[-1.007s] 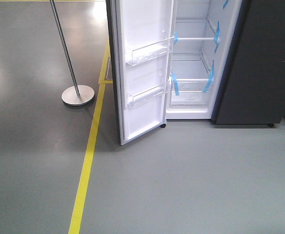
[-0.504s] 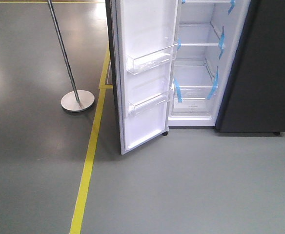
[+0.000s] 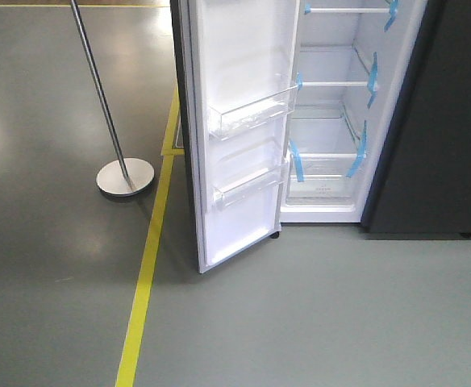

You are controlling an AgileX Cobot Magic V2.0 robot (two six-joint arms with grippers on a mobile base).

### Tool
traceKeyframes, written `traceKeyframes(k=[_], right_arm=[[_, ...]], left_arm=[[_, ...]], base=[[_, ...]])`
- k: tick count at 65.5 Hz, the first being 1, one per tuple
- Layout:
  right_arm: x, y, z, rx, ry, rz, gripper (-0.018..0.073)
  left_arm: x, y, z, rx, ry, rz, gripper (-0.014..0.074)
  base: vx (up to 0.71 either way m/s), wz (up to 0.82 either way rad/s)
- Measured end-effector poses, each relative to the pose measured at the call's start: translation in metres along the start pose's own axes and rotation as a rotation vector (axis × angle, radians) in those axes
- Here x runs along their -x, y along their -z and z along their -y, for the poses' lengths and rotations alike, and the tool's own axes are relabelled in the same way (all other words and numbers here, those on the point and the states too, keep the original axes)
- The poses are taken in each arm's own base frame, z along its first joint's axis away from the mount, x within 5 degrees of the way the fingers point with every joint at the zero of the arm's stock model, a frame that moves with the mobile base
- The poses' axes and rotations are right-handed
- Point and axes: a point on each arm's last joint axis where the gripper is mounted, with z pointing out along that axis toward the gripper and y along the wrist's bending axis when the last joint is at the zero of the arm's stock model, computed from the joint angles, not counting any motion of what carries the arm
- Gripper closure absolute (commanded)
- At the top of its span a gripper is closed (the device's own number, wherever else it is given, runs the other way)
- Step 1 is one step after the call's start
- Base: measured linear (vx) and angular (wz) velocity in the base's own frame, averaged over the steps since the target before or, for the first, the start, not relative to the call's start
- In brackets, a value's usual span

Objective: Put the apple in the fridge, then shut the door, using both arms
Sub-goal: 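Approach the refrigerator door bins with the apple in the right gripper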

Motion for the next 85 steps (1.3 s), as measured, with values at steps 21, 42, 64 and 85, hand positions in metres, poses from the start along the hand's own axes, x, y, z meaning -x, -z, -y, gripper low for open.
traceKeyframes(k=[21,42,64,85], right_arm=[[0.0,0.0,0.0,0.0,0.0,0.0,0.0568],[0.0,0.0,0.0,0.0,0.0,0.0,0.0568],[0.0,0.0,0.0,0.0,0.0,0.0,0.0568],[0.0,0.0,0.0,0.0,0.0,0.0,0.0568]], left_arm=[[0.0,0.0,0.0,0.0,0.0,0.0,0.0602],[0.0,0.0,0.0,0.0,0.0,0.0,0.0602],[0.0,0.0,0.0,0.0,0.0,0.0,0.0602],[0.0,0.0,0.0,0.0,0.0,0.0,0.0602]], base=[[0.17,0.02],[0.17,0.01],[0.16,-0.01],[0.15,-0.02]])
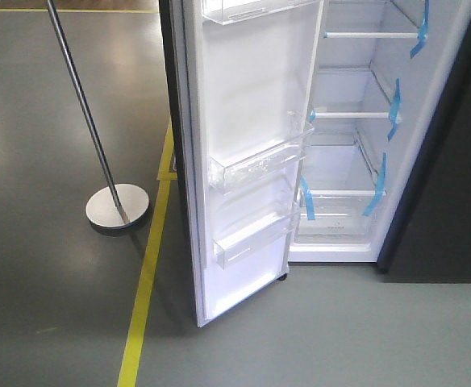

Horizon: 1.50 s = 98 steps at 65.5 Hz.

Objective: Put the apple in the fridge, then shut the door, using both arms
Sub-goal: 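Approach the refrigerator door bins with the apple in the right gripper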

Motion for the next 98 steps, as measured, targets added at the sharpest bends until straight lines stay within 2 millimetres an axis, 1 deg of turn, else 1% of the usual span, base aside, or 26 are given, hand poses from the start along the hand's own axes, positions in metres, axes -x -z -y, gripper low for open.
traceKeyframes(k=[98], right_arm=[[0.0,0.0,0.0,0.0,0.0,0.0,0.0568]], left_arm=[[0.0,0.0,0.0,0.0,0.0,0.0,0.0602]], base=[[0.12,-0.01]])
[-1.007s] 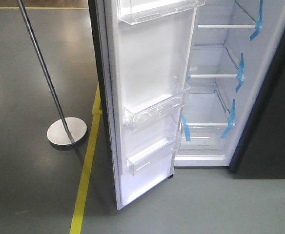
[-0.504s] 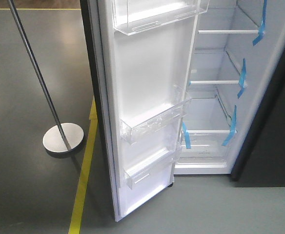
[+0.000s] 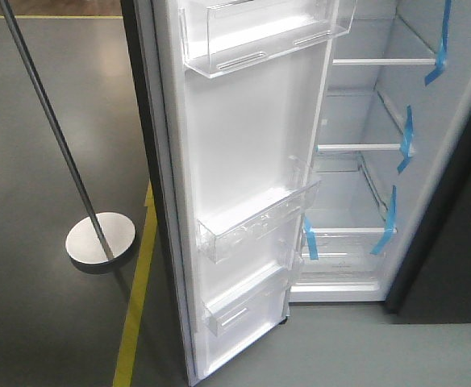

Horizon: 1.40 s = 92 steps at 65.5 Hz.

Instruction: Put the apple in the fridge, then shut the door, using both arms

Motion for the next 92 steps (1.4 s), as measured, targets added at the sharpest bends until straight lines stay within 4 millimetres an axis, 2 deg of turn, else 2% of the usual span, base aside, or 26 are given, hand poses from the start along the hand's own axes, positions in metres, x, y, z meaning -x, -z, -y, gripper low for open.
traceKeyframes(k=[92], right_arm=[[-0.0001,0.0,0.0,0.0,0.0,-0.001,0.0568]], left_arm=[[0.0,0.0,0.0,0.0,0.0,0.0,0.0602]], base=[[0.08,-0.01]])
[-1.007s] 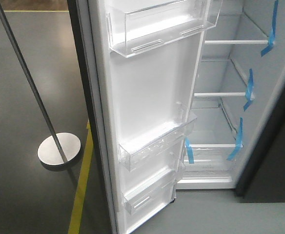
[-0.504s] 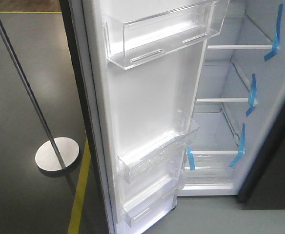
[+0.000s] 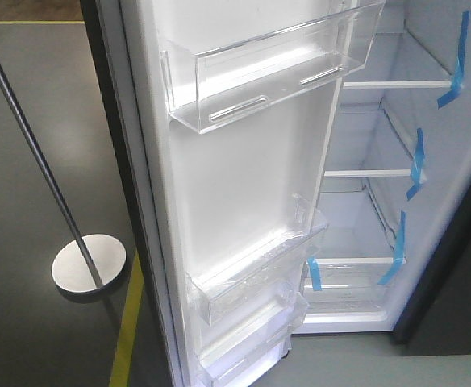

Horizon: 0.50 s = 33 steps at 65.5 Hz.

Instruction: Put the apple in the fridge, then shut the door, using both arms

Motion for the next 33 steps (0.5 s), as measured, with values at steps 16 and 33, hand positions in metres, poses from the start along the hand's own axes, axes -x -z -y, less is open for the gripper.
traceKeyframes(k=[16,33], right_arm=[[0.0,0.0,0.0,0.0,0.0,0.0,0.0568],[0.0,0.0,0.0,0.0,0.0,0.0,0.0568]], left_arm=[[0.0,0.0,0.0,0.0,0.0,0.0,0.0602],[0.0,0.0,0.0,0.0,0.0,0.0,0.0602]], base=[[0.05,-0.02],[0.04,-0.03]])
